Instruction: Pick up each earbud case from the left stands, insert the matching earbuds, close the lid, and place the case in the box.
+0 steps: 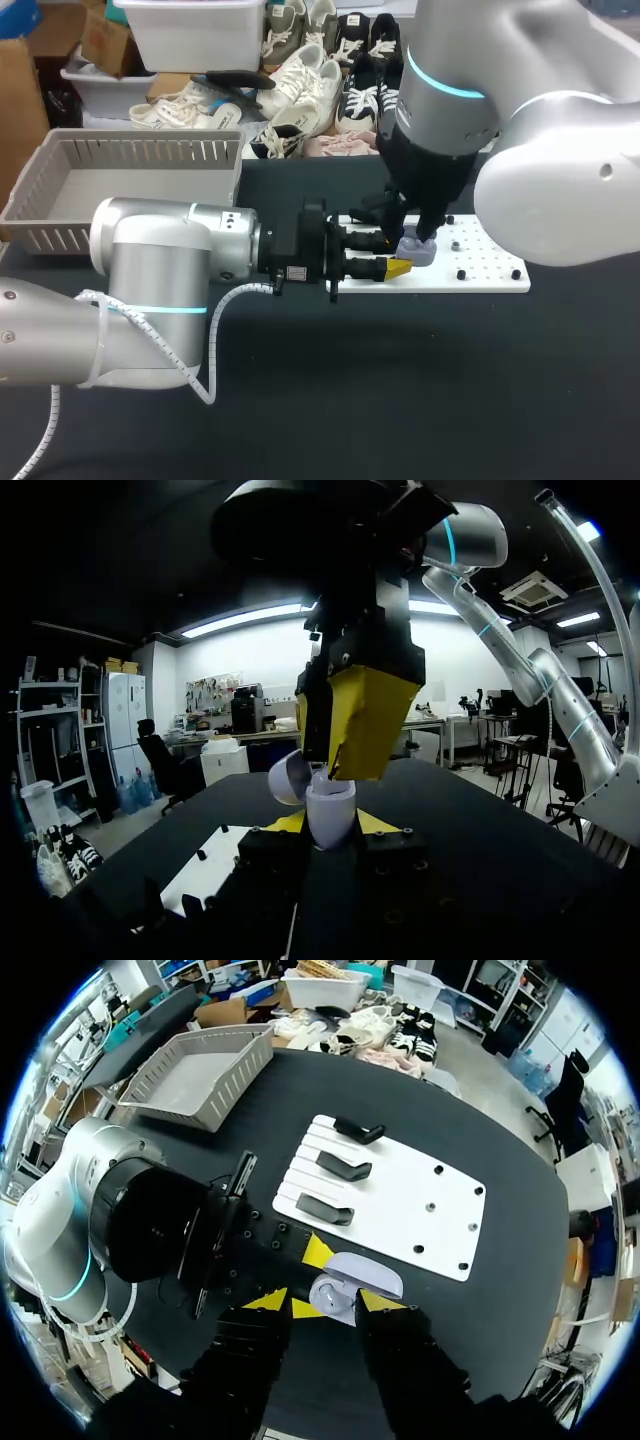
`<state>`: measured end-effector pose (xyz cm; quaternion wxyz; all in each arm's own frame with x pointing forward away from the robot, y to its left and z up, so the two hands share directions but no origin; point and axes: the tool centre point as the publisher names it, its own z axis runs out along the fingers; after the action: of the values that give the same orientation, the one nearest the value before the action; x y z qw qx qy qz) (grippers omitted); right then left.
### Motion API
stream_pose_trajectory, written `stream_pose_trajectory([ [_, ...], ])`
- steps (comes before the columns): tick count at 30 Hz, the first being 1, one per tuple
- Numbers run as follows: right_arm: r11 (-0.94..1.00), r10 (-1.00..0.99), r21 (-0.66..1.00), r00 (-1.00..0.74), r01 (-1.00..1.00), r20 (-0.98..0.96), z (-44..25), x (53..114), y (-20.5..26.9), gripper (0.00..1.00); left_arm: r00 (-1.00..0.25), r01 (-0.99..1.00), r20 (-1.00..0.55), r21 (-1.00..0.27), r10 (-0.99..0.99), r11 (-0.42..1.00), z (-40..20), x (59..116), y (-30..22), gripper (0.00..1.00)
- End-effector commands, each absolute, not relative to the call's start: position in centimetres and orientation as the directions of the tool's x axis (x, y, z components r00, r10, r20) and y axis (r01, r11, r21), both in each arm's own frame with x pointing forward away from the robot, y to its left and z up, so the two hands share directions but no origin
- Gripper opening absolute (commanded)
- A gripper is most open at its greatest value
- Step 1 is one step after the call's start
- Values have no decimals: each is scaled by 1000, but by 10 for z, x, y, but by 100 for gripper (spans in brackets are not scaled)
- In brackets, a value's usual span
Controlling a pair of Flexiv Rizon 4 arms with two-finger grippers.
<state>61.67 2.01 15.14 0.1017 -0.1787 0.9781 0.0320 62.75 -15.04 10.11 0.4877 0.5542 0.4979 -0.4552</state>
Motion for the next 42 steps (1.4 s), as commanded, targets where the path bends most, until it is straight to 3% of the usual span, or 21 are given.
stream_pose_trajectory([
  [1,934,-339,32,-914,-355,-224,158,610,18,42,91,996,-990,88,106,-29,100,628,-151,0],
  [7,940,-321,36,-913,-340,-254,169,610,13,49,91,996,-990,88,106,-29,100,628,-151,0],
  [9,949,-297,30,-919,-315,-259,171,615,8,65,91,996,-990,88,106,-29,100,628,-151,0],
  [11,960,-263,22,-928,-278,-263,172,622,3,100,91,996,-990,88,106,-29,100,628,-151,0],
  [25,998,-59,-26,-964,-54,-258,166,671,-33,100,91,996,-990,88,106,-29,100,628,-151,0],
  [42,997,-76,-40,-976,-70,-206,149,649,-41,100,91,996,-990,88,106,-29,100,628,-151,0],
])
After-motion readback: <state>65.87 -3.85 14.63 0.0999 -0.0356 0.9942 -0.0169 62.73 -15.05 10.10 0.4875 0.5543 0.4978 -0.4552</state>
